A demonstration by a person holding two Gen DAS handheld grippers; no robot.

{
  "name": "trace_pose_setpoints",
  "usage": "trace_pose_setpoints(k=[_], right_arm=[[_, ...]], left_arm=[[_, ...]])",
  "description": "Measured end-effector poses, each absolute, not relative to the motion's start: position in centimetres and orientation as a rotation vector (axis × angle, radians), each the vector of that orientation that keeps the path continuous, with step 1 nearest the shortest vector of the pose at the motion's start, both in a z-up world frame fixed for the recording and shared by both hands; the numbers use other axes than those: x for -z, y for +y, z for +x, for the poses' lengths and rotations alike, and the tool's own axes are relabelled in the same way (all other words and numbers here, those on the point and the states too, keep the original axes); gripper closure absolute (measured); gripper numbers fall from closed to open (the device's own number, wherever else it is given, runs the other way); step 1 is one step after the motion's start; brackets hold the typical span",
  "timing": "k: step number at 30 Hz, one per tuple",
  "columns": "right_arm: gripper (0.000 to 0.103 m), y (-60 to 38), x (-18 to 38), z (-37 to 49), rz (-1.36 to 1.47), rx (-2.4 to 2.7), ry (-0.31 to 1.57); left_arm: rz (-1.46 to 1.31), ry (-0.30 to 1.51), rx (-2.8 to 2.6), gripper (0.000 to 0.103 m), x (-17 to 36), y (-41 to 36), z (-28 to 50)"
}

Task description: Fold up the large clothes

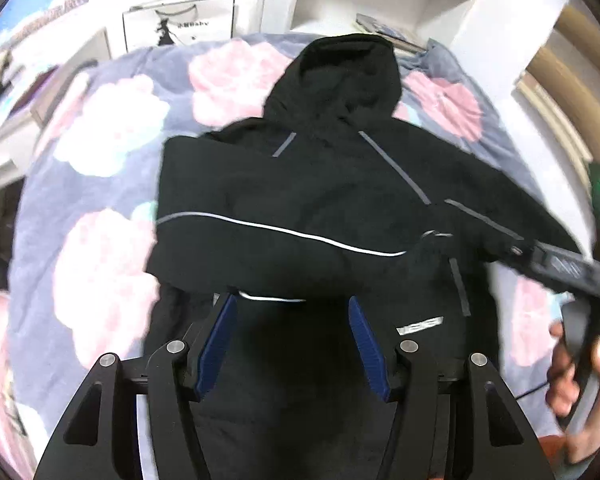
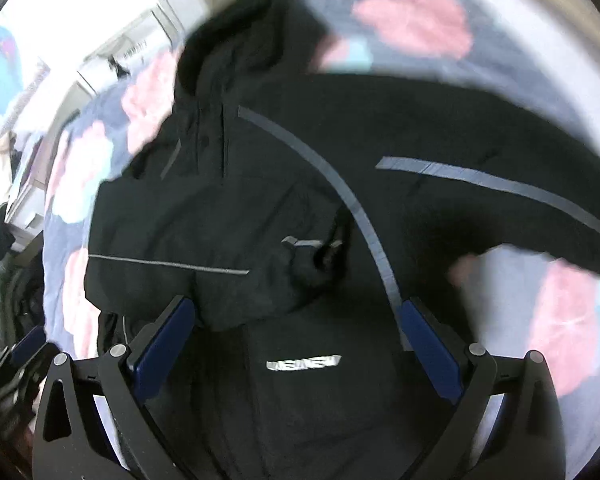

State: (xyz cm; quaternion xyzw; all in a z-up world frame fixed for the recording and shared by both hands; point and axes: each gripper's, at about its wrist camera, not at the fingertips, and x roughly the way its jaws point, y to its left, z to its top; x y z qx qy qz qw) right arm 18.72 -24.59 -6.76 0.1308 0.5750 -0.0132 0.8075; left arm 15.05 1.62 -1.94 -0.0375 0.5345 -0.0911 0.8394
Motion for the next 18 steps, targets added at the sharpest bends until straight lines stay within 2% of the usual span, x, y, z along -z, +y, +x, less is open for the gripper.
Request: trace_pose_setpoints(k=[2, 4, 9, 12, 14, 15, 18], right_arm=[[0.006, -24.7, 10.0, 19.9, 0.344, 0.032, 1.278], [0.018, -24.6, 12.1, 20.8, 0.369, 0.027, 1.299], [0.020, -24.6, 14.6, 22.6, 0.369, 0.052, 1.287], [0.043, -24.2, 15.4, 23.2, 0.403, -0.023, 1.271], [0.052, -23.3, 14.4, 23.2, 0.315, -0.027, 1.241], [0.060, -22.8, 13.6, 23.3, 0.269, -0.032, 1.222], [0.063, -21.7, 9.4, 23.6, 0.120, -0.038, 1.099]], left_arm=[[-0.076, 1.105, 0.168, 0.043, 2.4, 2.4, 15.2], [-0.076, 1.085, 0.135, 0.043, 2.8, 3.6, 15.6], [-0.057, 1.081, 0.073, 0.043, 4.9, 5.3, 17.0], [-0.067, 1.093, 0.073, 0.043, 6.1, 6.0, 18.2], [-0.043, 1.082, 0.044, 0.043, 6.9, 6.5, 19.2], [-0.033, 1.078, 0.029, 0.043, 7.3, 6.8, 19.6], [-0.053, 1.104, -0.001, 0.043, 8.4, 7.9, 20.8]])
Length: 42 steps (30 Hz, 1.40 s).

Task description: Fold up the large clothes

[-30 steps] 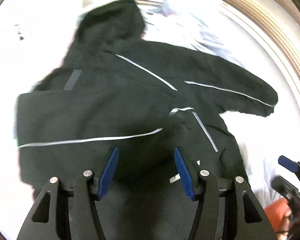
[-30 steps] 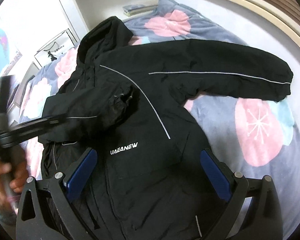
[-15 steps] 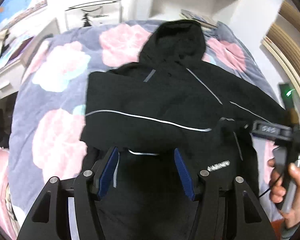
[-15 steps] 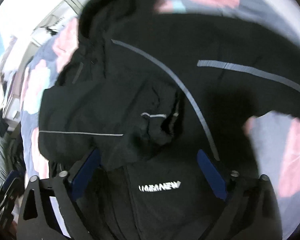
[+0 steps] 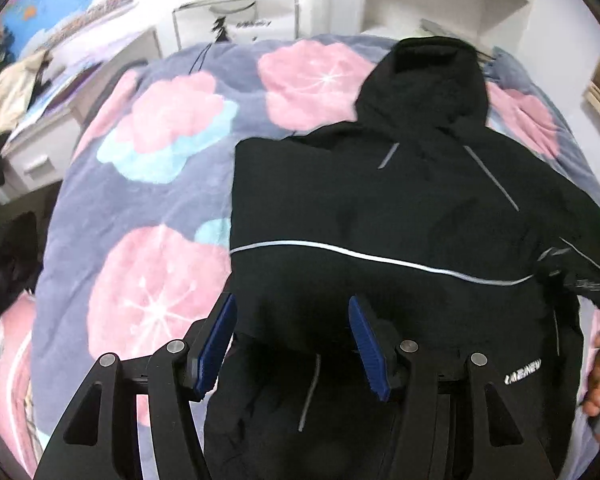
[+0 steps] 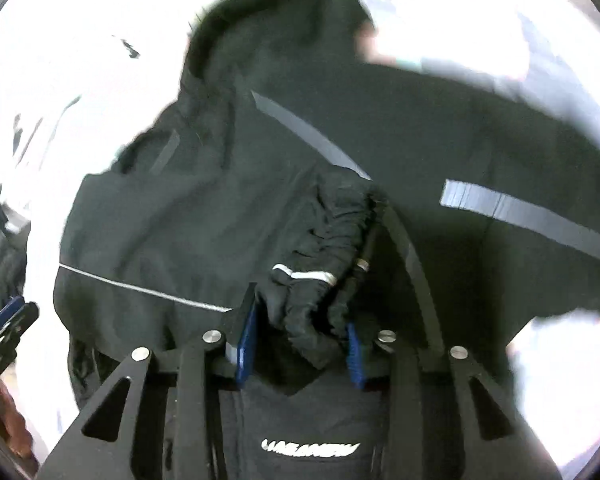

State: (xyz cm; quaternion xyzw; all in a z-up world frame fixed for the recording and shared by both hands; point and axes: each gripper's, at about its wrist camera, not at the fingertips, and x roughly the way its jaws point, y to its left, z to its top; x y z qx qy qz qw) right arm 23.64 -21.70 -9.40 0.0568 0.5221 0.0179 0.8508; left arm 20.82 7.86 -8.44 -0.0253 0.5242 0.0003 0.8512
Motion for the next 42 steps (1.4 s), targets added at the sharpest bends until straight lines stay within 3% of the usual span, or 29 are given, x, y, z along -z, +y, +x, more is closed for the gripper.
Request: trace_pose_setpoints(k=[4, 6, 12, 14, 18, 22, 27, 30, 34, 38, 42], right_arm=[[0.063, -22.3, 4.1, 23.6, 0.011, -0.005, 0.908], [0.063, -23.0, 4.4, 24.3, -0.019, 0.020, 0.899], [0.061, -26.1, 13.5, 27.8, 0.009, 0.107, 1.083], [0.056, -27.9, 16.6, 27.9, 0.085, 0.111, 1.124], [0.048, -29.0, 17.5, 28.0, 0.140, 0.099, 1.114], [0.043, -28.6, 15.3, 28.0, 0.121, 0.128, 1.101], [0.033, -25.4, 7.1, 26.4, 0.040, 0.086, 0.884], [0.028, -22.0, 5.7, 26.3, -0.020, 0.049, 0.842], [0.029, -19.2, 11.3, 26.9, -0.148, 0.066, 0.973], [0.032, -21.5, 17.6, 27.1, -0.092, 0.078, 1.133], [0.032, -21.4, 17.8, 26.8, -0.097, 0.088, 1.125]], left_arm=[[-0.112, 1.135, 0.061, 0.043, 9.0, 8.1, 23.0], [-0.061, 1.088, 0.090, 0.043, 9.0, 7.1, 24.4], [-0.114, 1.221, 0.120, 0.044, 16.4, 5.8, 28.7], [-0.051, 1.226, 0.126, 0.042, 18.7, 5.2, 28.7], [0.000, 1.226, 0.125, 0.042, 19.0, 4.6, 28.8], [-0.003, 1.207, 0.124, 0.042, 18.5, 4.5, 28.4], [-0.081, 1.135, 0.160, 0.042, 14.6, 5.5, 27.2], [-0.112, 1.072, 0.182, 0.042, 12.2, 5.6, 26.8], [-0.115, 1.142, 0.185, 0.042, 14.1, 5.6, 26.9], [-0.036, 1.243, 0.163, 0.041, 18.5, 5.0, 27.2], [-0.031, 1.271, 0.109, 0.040, 19.0, 4.2, 28.2]])
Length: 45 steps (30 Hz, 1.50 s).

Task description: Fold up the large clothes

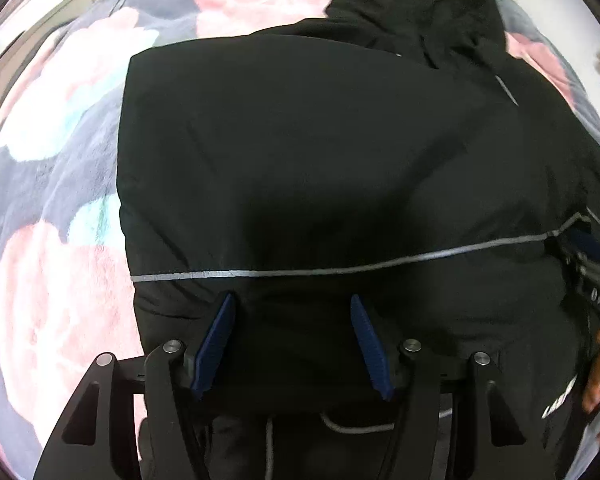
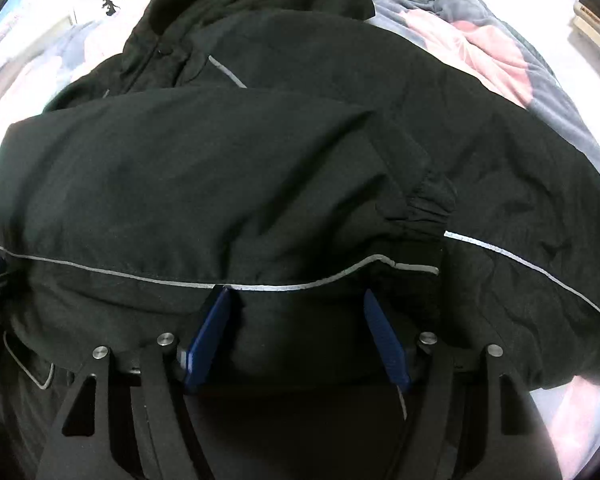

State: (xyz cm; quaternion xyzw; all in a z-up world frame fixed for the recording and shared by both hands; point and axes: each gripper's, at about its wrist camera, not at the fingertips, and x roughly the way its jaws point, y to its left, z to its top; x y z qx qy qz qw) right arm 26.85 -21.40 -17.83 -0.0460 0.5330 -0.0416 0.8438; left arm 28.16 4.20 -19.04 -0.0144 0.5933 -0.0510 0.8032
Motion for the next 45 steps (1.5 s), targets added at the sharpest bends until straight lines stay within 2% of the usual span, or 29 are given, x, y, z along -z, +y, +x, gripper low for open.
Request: trace_pose_setpoints(k=[5, 6, 10, 14, 19, 25, 34, 38, 45], right_arm=[[0.033, -20.8, 16.2, 26.6, -0.130, 0.071, 1.132], [0.036, -20.4, 15.7, 26.4, -0.137, 0.061, 1.128], [0.034, -20.9, 10.4, 24.8, -0.274, 0.065, 1.051], [0.032, -25.5, 4.8, 21.9, -0.233, 0.094, 0.995], [0.032, -34.3, 2.6, 16.9, -0.100, 0.190, 1.000], [0.031, -45.9, 3.9, 9.0, 0.131, 0.375, 0.935], [0.029, -59.6, 9.9, -0.2, 0.648, 0.608, 0.759], [0.029, -62.6, 12.4, -1.2, 0.782, 0.615, 0.715], [0.027, -64.6, 13.7, 0.0, 0.815, 0.605, 0.685]], left_arm=[[0.025, 1.229, 0.096, 0.040, 18.2, 3.2, 27.8], [0.038, 1.229, 0.095, 0.040, 17.7, 3.1, 27.4], [0.027, 1.244, 0.094, 0.039, 13.9, 3.4, 26.4], [-0.079, 1.177, 0.161, 0.039, 8.4, 4.3, 24.5], [-0.054, 1.110, 0.204, 0.039, 3.4, 2.6, 20.8], [-0.114, 1.108, 0.230, 0.039, 1.8, 2.8, 15.7], [-0.102, 1.142, 0.169, 0.039, 5.1, 3.3, 14.3], [-0.062, 1.153, 0.131, 0.039, 6.4, 3.6, 14.7], [-0.041, 1.190, 0.118, 0.039, 8.0, 3.7, 15.1]])
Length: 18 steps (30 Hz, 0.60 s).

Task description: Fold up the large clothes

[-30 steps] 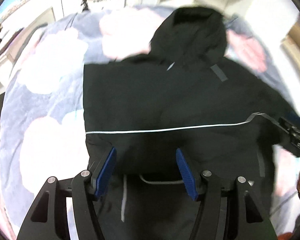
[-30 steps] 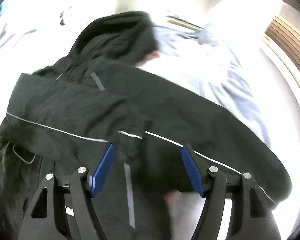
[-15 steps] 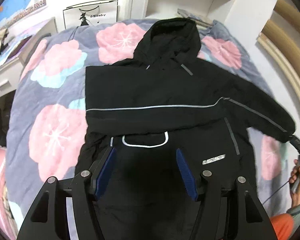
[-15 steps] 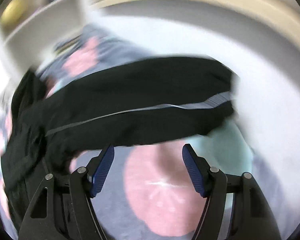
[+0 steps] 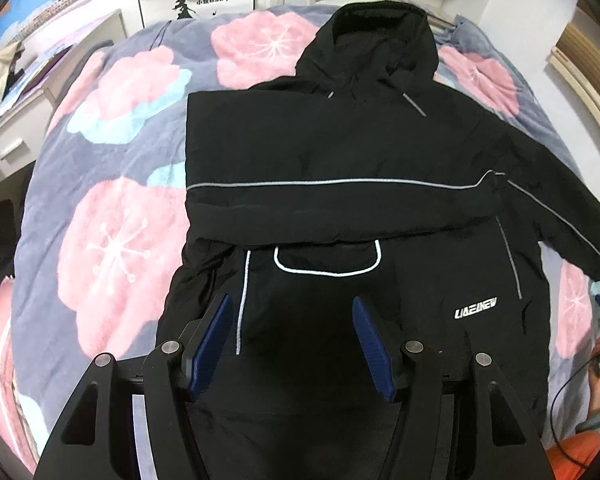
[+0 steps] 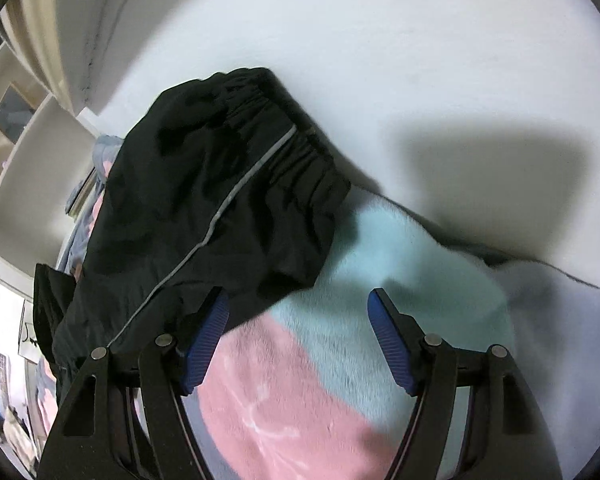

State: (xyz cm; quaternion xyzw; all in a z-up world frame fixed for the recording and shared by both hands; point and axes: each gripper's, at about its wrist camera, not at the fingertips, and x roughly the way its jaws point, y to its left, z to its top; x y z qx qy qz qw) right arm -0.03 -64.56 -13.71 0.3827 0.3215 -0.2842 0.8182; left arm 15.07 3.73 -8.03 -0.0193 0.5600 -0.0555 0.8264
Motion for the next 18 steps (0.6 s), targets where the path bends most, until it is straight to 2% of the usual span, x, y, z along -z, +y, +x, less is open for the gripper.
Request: trace_pose_setpoints(k=[9, 15, 17, 18], right_arm=[[0.024, -67.5, 16.1, 0.6, 0.926, 0.575, 0.685], [0.024, -67.4, 15.2, 2.4, 0.904, 0.534, 0.658], [0.030, -67.1, 14.9, 3.2, 0.870, 0.552, 0.669], [0.049, -67.0, 14.9, 3.5, 0.856, 0.555, 0.674]], left_arm=[[-0.010, 1.217, 0.114, 0.039, 9.0, 3.2, 15.2], [0.078, 1.211, 0.113, 0.039, 9.5, 1.8, 15.1], [0.116, 1.209, 0.118, 0.039, 9.6, 1.2, 15.0], [0.129, 1.206, 0.123, 0.039, 9.6, 1.0, 14.9]])
